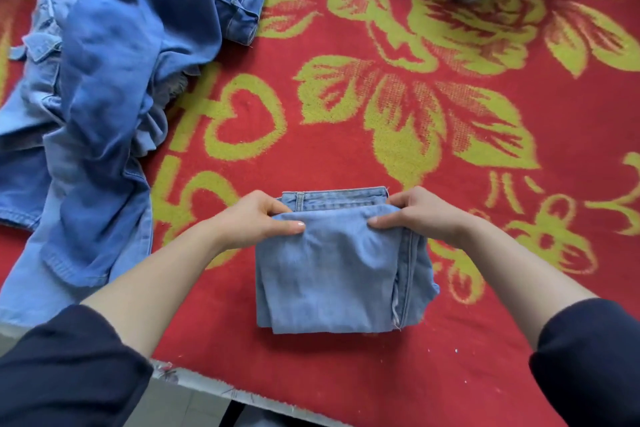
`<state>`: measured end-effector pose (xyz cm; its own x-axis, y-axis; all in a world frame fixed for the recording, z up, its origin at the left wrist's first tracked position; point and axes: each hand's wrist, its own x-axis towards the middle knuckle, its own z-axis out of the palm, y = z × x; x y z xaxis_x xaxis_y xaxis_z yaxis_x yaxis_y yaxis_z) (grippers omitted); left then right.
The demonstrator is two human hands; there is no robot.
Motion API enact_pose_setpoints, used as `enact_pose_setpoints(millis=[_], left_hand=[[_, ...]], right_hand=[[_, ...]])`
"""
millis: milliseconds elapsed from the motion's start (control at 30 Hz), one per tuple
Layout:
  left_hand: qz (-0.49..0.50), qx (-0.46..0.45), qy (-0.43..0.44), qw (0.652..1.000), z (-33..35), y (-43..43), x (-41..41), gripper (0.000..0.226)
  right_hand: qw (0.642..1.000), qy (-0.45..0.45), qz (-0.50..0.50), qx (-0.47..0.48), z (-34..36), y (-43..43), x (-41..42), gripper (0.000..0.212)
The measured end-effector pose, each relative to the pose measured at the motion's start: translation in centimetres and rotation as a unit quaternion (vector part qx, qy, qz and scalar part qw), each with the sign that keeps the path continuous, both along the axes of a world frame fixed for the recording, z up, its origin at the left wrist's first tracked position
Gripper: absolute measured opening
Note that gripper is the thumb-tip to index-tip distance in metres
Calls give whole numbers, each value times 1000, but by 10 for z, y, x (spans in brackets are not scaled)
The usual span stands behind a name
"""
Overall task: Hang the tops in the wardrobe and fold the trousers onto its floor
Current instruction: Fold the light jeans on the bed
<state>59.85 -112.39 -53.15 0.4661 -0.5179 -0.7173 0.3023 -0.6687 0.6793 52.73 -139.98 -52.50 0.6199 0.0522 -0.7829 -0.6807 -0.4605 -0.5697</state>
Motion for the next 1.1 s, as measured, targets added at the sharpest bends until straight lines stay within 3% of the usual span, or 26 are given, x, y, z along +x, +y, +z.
enact_pose_setpoints(millis=[133,333,400,500,533,600,667,833,900,1000,1100], left_hand=[[20,50,-125,991,-24,-15,9,29],[26,121,-337,933,-62,-26,13,10],[1,141,-385,912,-69,-27,13,26],[-102,146,-451,875,-74,-34,11,45],[-139,143,-452,869,-76,-37,10,45],[-166,141,-389,895,-78,-41,7,42],[-150,151,-308,927,-78,-42,5,44],[-170,198,-191,946,-67,-44,10,49],[-153,189,-143,959,-59,-42,11,41],[-88,141,-61,984,-48,-33,0,26],[-43,94,-65,993,-30,-19,-22,24]], right_hand=[[991,-98,28,-91,-21,4,17,23],[960,-207,1,-191,-48,1,24,12],[950,-225,26,-217,-52,3,28,26],[943,-193,147,-229,-57,14,31,63],[935,-179,194,-238,-61,17,32,69],[927,-142,248,-244,-67,21,33,69],[930,-124,252,-237,-70,21,35,66],[939,-91,236,-232,-71,27,38,64],[943,-52,228,-235,-70,30,39,65],[950,-14,224,-218,-59,33,33,43],[951,-56,225,-204,-38,36,11,29]])
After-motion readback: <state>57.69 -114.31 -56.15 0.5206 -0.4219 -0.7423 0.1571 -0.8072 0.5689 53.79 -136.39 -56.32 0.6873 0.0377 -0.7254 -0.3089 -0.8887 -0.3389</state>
